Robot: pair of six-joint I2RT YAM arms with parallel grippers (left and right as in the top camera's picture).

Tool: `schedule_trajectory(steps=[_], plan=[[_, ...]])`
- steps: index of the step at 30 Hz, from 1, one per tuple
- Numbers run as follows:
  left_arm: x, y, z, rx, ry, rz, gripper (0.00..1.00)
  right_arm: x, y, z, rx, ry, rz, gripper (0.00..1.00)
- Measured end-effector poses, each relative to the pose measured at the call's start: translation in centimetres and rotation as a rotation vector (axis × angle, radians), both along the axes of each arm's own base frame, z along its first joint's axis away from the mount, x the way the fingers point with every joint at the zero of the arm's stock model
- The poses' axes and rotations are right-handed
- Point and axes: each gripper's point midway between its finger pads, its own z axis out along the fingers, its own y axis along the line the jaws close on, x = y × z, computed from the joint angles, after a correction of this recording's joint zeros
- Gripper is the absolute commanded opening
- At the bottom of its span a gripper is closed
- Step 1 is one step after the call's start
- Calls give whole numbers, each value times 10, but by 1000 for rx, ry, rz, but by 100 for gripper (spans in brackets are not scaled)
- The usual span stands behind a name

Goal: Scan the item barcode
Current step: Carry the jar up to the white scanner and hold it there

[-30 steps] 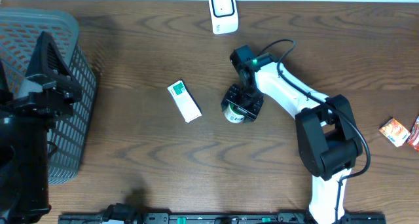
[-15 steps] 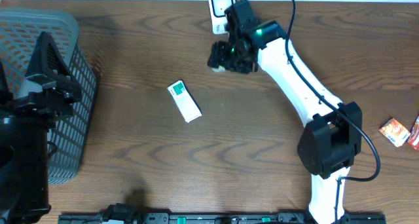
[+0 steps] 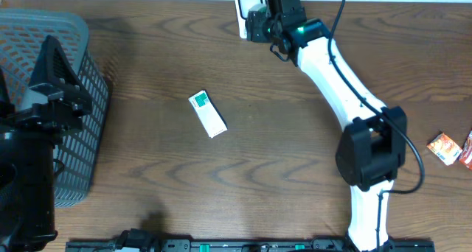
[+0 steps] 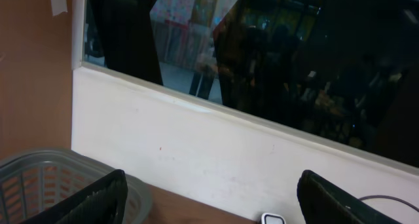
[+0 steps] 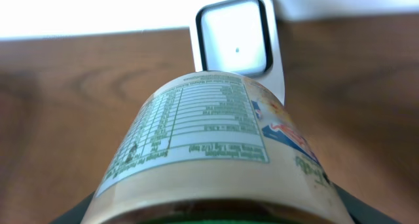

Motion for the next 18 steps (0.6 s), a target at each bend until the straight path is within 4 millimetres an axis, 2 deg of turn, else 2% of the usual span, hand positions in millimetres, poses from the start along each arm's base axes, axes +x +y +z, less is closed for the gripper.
schedule_trajectory(steps=[8, 11, 14, 18], plan=[[0, 0, 0, 0, 0, 0, 83, 56, 11, -32, 2, -190, -25, 61], [0, 0, 0, 0, 0, 0, 83, 72, 12, -34, 9, -266, -47, 61], [0, 0, 0, 0, 0, 0, 83, 81, 11, -25, 20, -330, -75, 61], [0, 0, 0, 0, 0, 0, 83, 92, 7, 2, 46, -441, -119, 61]])
